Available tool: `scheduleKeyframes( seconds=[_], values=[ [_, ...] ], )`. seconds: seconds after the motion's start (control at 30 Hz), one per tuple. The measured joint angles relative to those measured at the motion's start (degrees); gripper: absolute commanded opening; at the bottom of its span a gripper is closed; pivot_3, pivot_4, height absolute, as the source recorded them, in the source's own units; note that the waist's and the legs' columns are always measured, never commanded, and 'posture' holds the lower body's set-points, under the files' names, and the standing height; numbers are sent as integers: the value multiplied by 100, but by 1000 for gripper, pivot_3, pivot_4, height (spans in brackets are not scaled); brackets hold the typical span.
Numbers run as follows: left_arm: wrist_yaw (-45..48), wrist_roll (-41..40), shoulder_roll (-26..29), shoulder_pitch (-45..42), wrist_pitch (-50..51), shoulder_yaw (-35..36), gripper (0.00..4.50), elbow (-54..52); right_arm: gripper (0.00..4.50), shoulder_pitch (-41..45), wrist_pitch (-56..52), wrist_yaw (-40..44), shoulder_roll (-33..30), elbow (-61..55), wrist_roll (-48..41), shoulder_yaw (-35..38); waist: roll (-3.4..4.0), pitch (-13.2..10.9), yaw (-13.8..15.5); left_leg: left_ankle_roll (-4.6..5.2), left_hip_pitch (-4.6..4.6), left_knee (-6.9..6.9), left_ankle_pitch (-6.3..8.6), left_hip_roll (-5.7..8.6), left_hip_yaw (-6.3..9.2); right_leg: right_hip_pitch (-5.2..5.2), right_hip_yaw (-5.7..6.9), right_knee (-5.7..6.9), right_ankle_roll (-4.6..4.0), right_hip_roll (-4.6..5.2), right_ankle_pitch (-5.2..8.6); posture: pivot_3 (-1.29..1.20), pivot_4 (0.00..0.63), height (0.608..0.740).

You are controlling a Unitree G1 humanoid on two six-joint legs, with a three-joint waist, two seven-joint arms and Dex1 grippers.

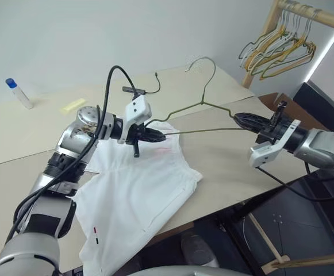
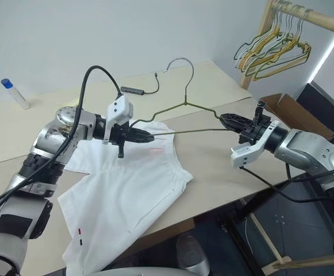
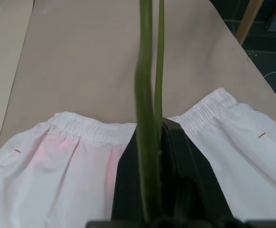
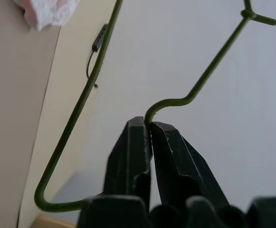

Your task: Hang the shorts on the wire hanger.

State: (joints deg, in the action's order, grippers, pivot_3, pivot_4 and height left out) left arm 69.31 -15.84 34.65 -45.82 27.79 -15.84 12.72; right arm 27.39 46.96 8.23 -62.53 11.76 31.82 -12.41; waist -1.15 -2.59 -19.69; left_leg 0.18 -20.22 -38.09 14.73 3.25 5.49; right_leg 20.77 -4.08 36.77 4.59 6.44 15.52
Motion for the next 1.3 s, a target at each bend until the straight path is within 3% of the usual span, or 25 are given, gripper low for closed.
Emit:
scheduleKeyframes(
  seconds=[0.13,0.3,0.4,0.57,0.67,0.87,1.0,1.1,1.2,1.3],
  values=[
    [-125,107,275,243,-124,224,25,-115,2797,-491,-288,1265,-56,-296,-1933,3,-4,-2,-1,2,10,-5,1,-3,4,-27,7,-8,4,2,0,-261,0,740],
    [202,258,614,745,-1018,240,25,-557,4460,-753,-2911,3319,-123,-1217,-4981,238,-4,-3,65,4,16,-23,3,-7,17,-47,18,-11,16,2,-2,-238,0,740],
    [377,259,752,781,-1289,258,25,-805,4460,-307,-4401,4140,-254,-1337,-5640,277,-1,-2,186,7,16,-27,6,-7,19,-45,17,-13,21,3,-1,-231,0,740],
    [424,230,768,779,-1292,346,25,-959,4460,421,-5782,5349,-278,-1368,-5608,35,2,-1,430,9,-9,-25,8,-7,24,-7,19,-12,46,5,13,-226,0,740],
    [423,231,746,779,-1287,347,25,-974,3896,716,-6120,5759,36,-1328,-5257,-315,4,0,549,8,-42,-30,8,-1,22,36,14,2,7,11,-11,-224,0,740],
    [422,240,709,778,-1287,346,25,-991,1702,1111,-6508,6058,610,-1171,-4930,-456,10,4,673,7,-152,-76,7,4,29,150,15,38,-2,10,-31,-224,0,740],
    [413,242,684,778,-1294,346,25,-1001,200,1122,-6624,6231,733,-1172,-4818,-455,11,4,689,7,-161,-78,7,12,30,155,15,35,1,15,-34,-228,0,740],
    [383,248,651,778,-1342,363,25,-994,9,1095,-6623,6328,733,-1210,-4737,-434,12,4,684,7,-158,-77,7,10,31,154,15,36,1,12,-34,-232,0,740],
    [543,68,516,776,-1473,472,767,-895,0,935,-6632,6369,733,-1256,-4727,-268,12,5,681,7,-159,-78,7,10,32,153,16,36,0,11,-34,-233,0,740],
    [851,-84,500,735,-1719,531,1781,-653,0,607,-6668,6372,710,-1430,-4798,-20,12,5,656,7,-158,-78,7,10,32,153,16,36,1,12,-34,-238,0,740]
  ],
)
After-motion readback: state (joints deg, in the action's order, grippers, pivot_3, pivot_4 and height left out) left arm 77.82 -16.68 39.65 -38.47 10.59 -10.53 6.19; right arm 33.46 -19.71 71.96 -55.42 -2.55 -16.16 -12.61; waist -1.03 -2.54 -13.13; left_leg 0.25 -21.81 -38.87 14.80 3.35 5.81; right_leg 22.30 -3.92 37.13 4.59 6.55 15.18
